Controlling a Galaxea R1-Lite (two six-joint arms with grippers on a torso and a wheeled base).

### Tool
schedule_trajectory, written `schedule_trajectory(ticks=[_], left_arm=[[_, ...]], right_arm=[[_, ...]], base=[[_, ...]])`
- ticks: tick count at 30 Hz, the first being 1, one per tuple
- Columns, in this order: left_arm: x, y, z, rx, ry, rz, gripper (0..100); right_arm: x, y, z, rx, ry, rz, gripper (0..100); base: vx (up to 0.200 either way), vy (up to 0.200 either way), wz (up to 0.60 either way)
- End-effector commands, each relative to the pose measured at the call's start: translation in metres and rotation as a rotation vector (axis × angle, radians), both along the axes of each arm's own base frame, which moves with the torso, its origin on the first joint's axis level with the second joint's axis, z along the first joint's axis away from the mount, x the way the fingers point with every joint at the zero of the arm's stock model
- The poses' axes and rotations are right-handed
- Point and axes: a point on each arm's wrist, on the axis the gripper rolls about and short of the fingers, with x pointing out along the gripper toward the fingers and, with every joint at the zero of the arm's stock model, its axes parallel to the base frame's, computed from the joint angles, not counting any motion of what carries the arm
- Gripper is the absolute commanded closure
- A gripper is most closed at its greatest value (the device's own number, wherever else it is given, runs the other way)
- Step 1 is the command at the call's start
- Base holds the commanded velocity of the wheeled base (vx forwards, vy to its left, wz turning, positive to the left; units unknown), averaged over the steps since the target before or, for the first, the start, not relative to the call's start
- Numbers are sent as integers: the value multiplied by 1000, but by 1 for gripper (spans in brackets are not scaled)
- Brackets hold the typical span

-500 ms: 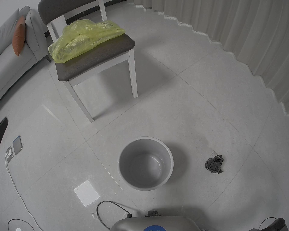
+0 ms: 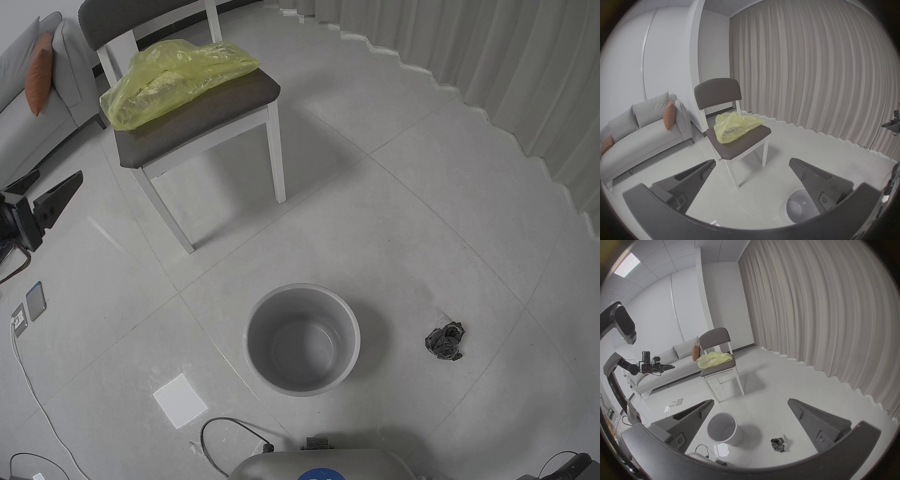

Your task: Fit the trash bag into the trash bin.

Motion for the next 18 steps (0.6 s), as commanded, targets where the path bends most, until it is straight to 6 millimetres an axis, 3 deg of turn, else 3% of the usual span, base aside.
schedule_trajectory(ticks=[1, 7, 13, 18], left_arm=[[43, 1, -5, 2, 62, 24, 0], [66, 4, -9, -4, 90, 101, 0], [70, 6, -9, -5, 64, 104, 0], [78, 7, -11, 0, 75, 112, 0]], right_arm=[[14, 0, 5, -12, 27, 7, 0], [16, 0, 6, -22, 8, 6, 0], [13, 0, 5, -22, 0, 4, 0], [13, 0, 7, -22, -4, -2, 0]], base=[[0, 0, 0], [0, 0, 0], [200, 0, 0], [0, 0, 0]])
